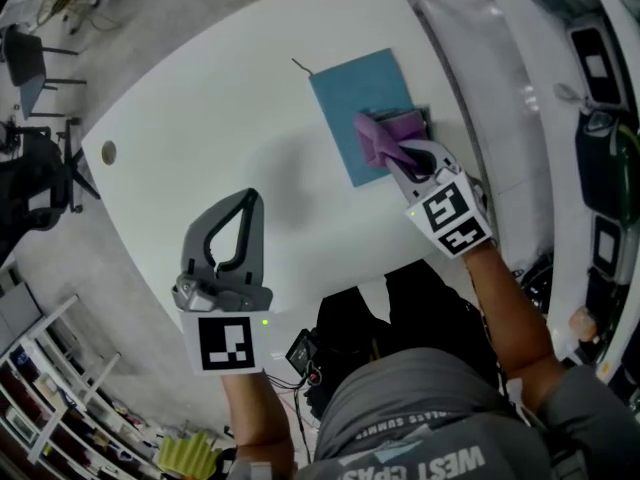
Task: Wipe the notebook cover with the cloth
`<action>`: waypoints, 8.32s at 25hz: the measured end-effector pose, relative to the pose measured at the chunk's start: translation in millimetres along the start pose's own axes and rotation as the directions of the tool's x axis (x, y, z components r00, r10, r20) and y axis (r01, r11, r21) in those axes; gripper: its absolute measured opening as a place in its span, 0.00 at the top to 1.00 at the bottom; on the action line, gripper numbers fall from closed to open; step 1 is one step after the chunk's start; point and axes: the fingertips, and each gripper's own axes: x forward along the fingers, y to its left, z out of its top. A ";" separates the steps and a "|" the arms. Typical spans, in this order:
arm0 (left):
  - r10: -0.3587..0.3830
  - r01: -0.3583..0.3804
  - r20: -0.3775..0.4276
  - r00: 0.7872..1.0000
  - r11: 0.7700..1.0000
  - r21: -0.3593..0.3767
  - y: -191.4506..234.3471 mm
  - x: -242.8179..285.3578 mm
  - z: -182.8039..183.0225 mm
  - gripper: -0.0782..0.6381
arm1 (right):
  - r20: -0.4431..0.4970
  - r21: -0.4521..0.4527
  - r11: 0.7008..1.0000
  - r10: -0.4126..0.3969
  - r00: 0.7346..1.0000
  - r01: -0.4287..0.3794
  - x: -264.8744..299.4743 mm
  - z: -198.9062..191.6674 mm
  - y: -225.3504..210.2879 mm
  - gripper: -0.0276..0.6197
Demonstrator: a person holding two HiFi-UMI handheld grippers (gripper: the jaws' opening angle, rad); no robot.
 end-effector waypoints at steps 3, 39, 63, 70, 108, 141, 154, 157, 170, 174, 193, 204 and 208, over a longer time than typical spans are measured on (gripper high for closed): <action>-0.029 0.029 0.011 1.000 0.999 0.018 -7.2 15.7 15.2 0.89 | -0.008 0.042 0.997 -0.058 0.998 0.059 -12.2 -12.9 -30.0 0.85; -0.015 0.015 0.002 1.000 1.000 -0.020 -3.7 18.5 4.5 0.89 | -0.001 0.023 0.999 -0.048 0.999 0.049 7.7 6.9 -35.5 0.85; 0.074 -0.076 -0.030 0.997 0.994 -0.081 -10.5 -17.7 -27.1 0.89 | 0.039 -0.135 0.986 0.100 0.994 -0.094 50.4 53.5 28.1 0.85; 0.060 -0.061 -0.027 0.998 0.996 -0.066 9.2 -24.2 -33.7 0.89 | 0.029 -0.103 0.993 0.052 0.998 -0.049 52.5 60.7 17.8 0.85; 0.057 -0.060 -0.042 0.997 0.995 -0.079 -6.3 -8.7 -24.4 0.89 | 0.041 -0.103 0.993 0.064 0.997 -0.060 62.2 67.2 -8.9 0.85; 0.034 -0.038 -0.050 0.998 0.996 -0.080 -17.5 14.8 -15.0 0.89 | 0.063 -0.143 0.987 0.085 0.994 -0.075 89.6 97.2 -41.4 0.85; 0.032 -0.033 -0.022 0.999 0.999 -0.038 -12.5 11.9 7.6 0.89 | 0.046 0.022 0.994 -0.112 0.993 0.111 56.5 62.1 -122.8 0.85; 0.038 -0.038 -0.009 0.999 0.999 -0.020 -9.5 4.3 18.8 0.89 | 0.038 0.027 0.992 -0.128 0.991 0.127 44.8 61.0 -121.7 0.85; 0.121 -0.124 0.068 0.990 0.992 0.037 10.6 -77.2 53.8 0.89 | -0.014 0.043 0.987 -0.154 0.988 0.155 -33.6 2.4 -65.8 0.85; 0.135 -0.140 0.080 0.988 0.989 0.049 14.4 -108.6 52.2 0.89 | -0.038 0.065 0.985 -0.155 0.987 0.157 -38.1 -20.3 -31.4 0.85; 0.188 -0.210 0.182 0.965 0.971 0.111 4.0 -223.6 79.4 0.89 | -0.075 0.077 0.983 -0.158 0.985 0.164 -57.1 -38.7 28.5 0.64; 0.204 -0.257 0.278 0.939 0.952 0.169 -5.5 -286.6 108.8 0.89 | 0.232 0.039 0.965 -0.260 0.938 0.258 -175.1 78.1 45.8 0.74; 0.199 -0.267 0.311 0.929 0.944 0.194 -4.8 -305.6 119.6 0.89 | 0.406 -0.015 0.961 -0.246 0.880 0.275 -244.0 155.4 71.4 0.89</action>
